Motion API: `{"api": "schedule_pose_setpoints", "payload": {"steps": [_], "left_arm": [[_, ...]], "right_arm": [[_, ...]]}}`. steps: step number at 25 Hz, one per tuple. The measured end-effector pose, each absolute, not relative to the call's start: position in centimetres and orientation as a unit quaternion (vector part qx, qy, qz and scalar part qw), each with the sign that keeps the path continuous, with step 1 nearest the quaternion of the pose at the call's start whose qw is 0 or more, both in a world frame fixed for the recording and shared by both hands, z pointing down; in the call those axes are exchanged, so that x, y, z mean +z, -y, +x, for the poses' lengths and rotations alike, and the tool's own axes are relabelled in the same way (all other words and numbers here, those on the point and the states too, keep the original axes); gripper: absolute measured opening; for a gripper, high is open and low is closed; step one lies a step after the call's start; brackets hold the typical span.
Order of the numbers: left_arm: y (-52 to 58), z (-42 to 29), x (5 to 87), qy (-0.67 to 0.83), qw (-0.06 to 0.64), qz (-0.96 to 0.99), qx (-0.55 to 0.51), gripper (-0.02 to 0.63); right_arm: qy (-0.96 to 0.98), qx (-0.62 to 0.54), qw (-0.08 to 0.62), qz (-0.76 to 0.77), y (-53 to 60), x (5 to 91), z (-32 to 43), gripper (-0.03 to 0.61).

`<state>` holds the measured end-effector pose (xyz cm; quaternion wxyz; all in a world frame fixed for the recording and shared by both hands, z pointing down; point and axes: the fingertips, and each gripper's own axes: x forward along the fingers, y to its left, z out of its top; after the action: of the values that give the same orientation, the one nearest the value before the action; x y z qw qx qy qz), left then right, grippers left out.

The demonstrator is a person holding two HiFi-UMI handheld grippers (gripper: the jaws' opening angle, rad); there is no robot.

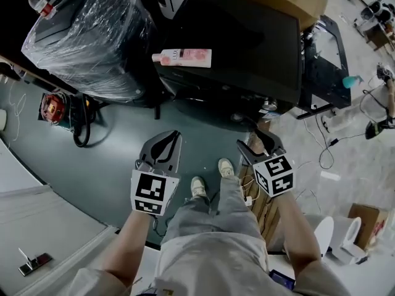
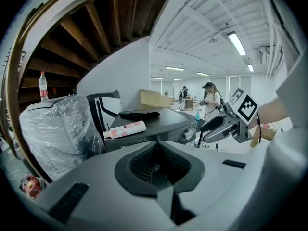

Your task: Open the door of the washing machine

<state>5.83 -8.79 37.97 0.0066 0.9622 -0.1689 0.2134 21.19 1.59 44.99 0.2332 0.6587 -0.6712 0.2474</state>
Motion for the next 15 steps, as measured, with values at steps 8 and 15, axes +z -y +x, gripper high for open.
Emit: {"api": "schedule_pose_setpoints", "payload": {"steps": [8,15], "left_arm": [[10.2,7.8,41.6,0.175,0.045,0.954,0.241,0.028],[12.5,8.9,45.7,0.241,0.076,0.931,0.264,0.028]], "right_arm": [[0.692,0.282,0.259,0.612,1.9,50.3,23.5,0.278],[0.699,0.297,0.283,0.586,4.7,54.9,26.6,0.278]]}}
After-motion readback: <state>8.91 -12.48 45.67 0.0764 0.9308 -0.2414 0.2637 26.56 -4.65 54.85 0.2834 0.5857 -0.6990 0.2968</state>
